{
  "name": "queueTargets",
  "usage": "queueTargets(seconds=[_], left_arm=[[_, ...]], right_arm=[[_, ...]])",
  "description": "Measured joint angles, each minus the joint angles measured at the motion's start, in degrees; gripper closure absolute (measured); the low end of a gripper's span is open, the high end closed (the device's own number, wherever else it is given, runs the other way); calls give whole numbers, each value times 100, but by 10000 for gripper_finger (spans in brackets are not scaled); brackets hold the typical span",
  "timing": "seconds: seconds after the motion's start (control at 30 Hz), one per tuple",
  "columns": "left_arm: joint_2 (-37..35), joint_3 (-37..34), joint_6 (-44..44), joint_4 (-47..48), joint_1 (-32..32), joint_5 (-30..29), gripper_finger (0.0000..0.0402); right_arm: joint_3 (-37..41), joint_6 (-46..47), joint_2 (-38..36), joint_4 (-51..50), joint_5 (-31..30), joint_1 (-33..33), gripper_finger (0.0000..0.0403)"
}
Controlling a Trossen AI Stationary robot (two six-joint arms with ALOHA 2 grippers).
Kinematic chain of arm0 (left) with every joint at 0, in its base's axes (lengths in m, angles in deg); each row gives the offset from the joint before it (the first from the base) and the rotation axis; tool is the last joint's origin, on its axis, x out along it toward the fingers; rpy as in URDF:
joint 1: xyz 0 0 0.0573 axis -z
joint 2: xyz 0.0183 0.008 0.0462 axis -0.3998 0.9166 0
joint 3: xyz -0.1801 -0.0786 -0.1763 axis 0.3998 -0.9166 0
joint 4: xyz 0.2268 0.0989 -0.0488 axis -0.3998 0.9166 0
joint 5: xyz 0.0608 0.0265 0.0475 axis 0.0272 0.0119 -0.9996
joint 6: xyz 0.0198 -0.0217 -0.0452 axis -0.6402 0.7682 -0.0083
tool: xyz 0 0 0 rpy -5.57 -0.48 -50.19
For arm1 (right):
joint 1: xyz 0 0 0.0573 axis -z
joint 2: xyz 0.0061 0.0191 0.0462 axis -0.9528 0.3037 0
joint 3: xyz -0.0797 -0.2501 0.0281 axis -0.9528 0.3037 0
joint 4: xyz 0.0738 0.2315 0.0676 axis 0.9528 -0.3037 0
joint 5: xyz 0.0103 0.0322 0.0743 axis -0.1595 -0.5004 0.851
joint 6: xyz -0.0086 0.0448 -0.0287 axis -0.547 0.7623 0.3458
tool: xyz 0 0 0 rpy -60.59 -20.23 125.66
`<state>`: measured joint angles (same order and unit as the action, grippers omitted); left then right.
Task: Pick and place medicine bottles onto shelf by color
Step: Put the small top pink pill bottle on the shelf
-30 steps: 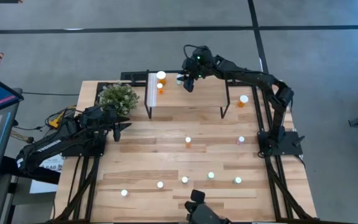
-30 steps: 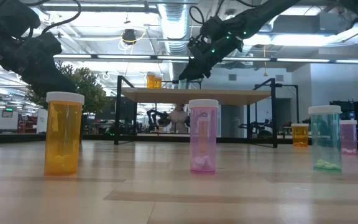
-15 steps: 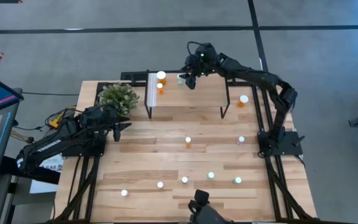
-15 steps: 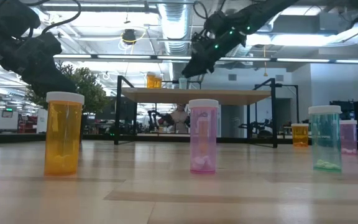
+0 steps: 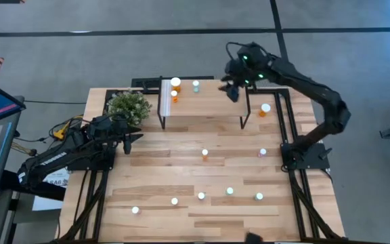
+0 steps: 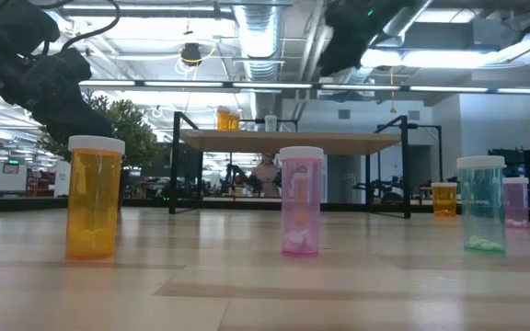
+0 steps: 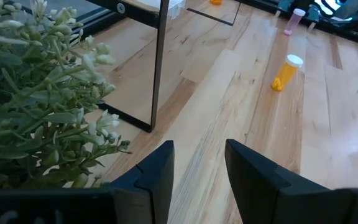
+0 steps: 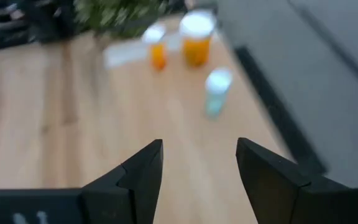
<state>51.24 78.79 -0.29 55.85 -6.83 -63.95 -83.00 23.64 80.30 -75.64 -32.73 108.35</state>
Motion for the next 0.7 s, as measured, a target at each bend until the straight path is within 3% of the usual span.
queueTargets(seconds=[0.13, 0.3, 0.7], left_arm=[[0, -1, 0, 0, 0, 0, 272], [0, -1, 0, 0, -1, 0, 272], [1, -1, 0, 0, -2, 0, 272]], right_arm=[[55, 361, -440, -1032, -29, -297, 177], [717, 900, -991, -1492, -618, -899, 177], [3878, 3082, -2798, -551, -1291, -2133, 178]])
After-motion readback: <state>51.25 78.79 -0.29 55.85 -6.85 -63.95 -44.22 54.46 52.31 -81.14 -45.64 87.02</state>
